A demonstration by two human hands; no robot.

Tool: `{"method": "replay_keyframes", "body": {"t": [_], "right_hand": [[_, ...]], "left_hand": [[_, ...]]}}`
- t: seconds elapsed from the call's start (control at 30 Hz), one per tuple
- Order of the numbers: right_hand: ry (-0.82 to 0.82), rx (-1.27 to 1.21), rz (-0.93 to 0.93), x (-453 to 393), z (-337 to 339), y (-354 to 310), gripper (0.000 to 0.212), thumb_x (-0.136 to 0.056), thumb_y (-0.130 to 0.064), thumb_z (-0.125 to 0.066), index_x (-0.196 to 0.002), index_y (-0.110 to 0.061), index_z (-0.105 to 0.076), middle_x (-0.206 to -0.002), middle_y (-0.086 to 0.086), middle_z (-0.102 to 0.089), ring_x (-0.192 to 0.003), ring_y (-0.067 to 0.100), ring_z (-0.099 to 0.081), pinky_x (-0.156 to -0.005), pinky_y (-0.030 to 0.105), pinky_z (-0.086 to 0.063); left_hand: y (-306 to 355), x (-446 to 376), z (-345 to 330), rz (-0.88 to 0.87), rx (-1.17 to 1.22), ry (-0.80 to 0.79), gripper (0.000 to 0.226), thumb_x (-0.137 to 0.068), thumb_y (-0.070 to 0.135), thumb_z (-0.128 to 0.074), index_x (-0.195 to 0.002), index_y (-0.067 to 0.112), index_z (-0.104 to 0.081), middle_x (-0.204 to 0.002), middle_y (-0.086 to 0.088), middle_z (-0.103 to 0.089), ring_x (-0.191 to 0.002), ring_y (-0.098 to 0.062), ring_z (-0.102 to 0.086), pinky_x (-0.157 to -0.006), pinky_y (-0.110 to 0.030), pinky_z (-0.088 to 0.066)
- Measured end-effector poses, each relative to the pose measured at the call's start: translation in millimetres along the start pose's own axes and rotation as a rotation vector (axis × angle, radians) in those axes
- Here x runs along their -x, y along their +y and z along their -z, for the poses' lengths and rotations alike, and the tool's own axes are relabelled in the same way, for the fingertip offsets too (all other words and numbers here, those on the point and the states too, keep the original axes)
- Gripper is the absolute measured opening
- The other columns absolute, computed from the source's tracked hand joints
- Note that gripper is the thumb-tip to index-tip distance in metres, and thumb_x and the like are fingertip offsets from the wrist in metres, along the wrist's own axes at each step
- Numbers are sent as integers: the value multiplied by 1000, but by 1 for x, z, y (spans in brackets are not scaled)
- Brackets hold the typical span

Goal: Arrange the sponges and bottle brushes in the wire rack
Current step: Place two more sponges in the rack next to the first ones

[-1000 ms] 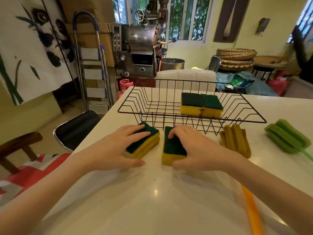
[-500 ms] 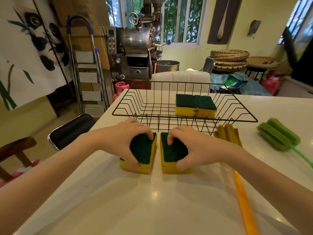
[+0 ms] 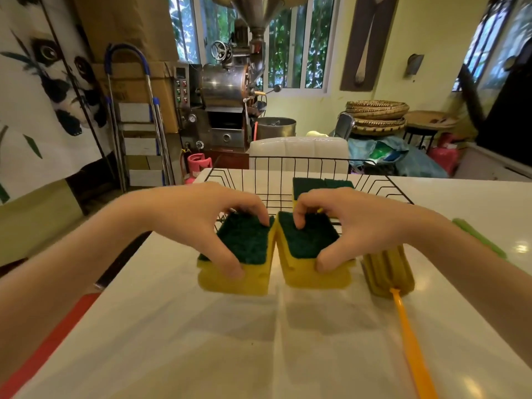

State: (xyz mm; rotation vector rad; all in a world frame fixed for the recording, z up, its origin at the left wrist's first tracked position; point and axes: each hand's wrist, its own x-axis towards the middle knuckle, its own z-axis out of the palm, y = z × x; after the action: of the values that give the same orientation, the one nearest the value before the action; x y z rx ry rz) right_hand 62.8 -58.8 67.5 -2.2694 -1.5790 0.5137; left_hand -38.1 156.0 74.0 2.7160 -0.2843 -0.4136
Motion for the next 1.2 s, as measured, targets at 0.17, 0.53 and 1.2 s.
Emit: {"method": "replay_keyframes", "body": {"t": [0.17, 0.53, 1.2], "right_hand": [[18, -19, -16, -25, 40, -1, 40, -49, -44, -67, -85, -37, -50, -98, -16, -51, -99, 10, -51, -81, 22, -46], [180, 37, -173, -96, 86, 39, 47, -66, -36, -76, -105, -25, -52, -118, 2, -52, -111, 23, -49, -93, 36, -44], [149, 75, -184, -176, 38, 95, 58, -67, -19, -75, -117, -14, -45, -114, 4, -47, -103, 22, -48, -82, 32, -47]], "left_hand": [[-8, -19, 44, 19, -2, 26, 69, -33, 67, -74, -98, 59, -50, -113, 27, -51, -113, -4, -50, -101, -31, -43], [-66, -92, 77, 98, -135, 225, 72, -62, 33, -79, -121, 32, -38, -122, 4, -47, -109, -17, -49, -90, -31, -49], [-107, -147, 33, 266, -338, 85, 70, -72, 35, -71, -127, 16, -33, -124, -7, -53, -109, -26, -49, -99, -38, -34]]}}
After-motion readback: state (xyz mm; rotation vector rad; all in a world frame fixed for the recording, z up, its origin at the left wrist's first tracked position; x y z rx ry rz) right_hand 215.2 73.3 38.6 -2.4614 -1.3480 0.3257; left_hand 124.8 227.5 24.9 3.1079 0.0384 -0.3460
